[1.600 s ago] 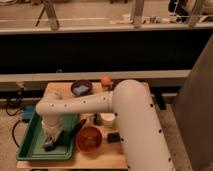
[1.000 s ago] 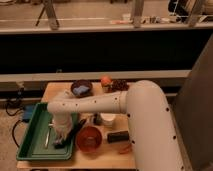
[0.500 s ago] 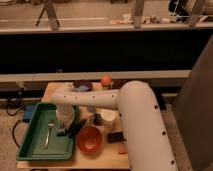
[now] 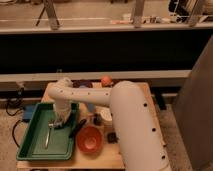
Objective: Wipe tray with towel
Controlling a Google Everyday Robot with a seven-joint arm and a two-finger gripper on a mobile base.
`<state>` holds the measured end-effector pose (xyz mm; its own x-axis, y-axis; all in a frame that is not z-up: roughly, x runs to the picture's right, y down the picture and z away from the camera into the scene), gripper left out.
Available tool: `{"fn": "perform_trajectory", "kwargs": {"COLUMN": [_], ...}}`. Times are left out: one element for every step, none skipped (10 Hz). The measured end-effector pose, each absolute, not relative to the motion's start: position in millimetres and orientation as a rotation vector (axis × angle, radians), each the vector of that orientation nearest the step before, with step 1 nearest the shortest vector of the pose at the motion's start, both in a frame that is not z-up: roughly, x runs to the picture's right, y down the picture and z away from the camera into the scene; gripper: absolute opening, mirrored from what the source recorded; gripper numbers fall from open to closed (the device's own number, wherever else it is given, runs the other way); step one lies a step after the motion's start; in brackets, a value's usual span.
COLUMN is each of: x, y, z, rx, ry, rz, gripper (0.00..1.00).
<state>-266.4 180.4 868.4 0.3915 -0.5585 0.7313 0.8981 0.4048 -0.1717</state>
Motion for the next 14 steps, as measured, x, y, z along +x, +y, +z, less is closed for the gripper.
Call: {"fn": "perform_trajectory", "kwargs": {"x": [-273.4,-282.2,-288.6,-292.6,-294.7,-295.9,-297.5,-298.2,-294.8,-296.5,-292.6,-288.2,-283.5,-281.2], "y": [179.2,182.5,190.8,201.4,213.3,228.7,228.9,229.0,227.7,229.2,234.7,244.1,254.8,263.5], "z": [868.4,867.4,865.7,860.4,853.2,841.5,840.3,840.5,841.9,840.0,833.5,822.5,807.0,793.9], "rx": [-0.608,-0.608,-0.618,-0.627,-0.634,-0.651,-0.657,-0.655,-0.654,-0.65,-0.663,-0.679,-0.69,-0.691], "ry": [-0.666,-0.69,-0.708,-0.72,-0.73,-0.737,-0.738,-0.738,-0.735,-0.738,-0.738,-0.738,-0.736,-0.737], "rz": [-1.011,-1.022,-1.035,-1.05,-1.053,-1.067,-1.068,-1.069,-1.064,-1.067,-1.071,-1.073,-1.072,-1.068], "gripper": [0.0,0.0,0.0,0.0,0.0,0.0,0.0,0.0,0.0,0.0,0.0,0.0,0.0,0.0]}}
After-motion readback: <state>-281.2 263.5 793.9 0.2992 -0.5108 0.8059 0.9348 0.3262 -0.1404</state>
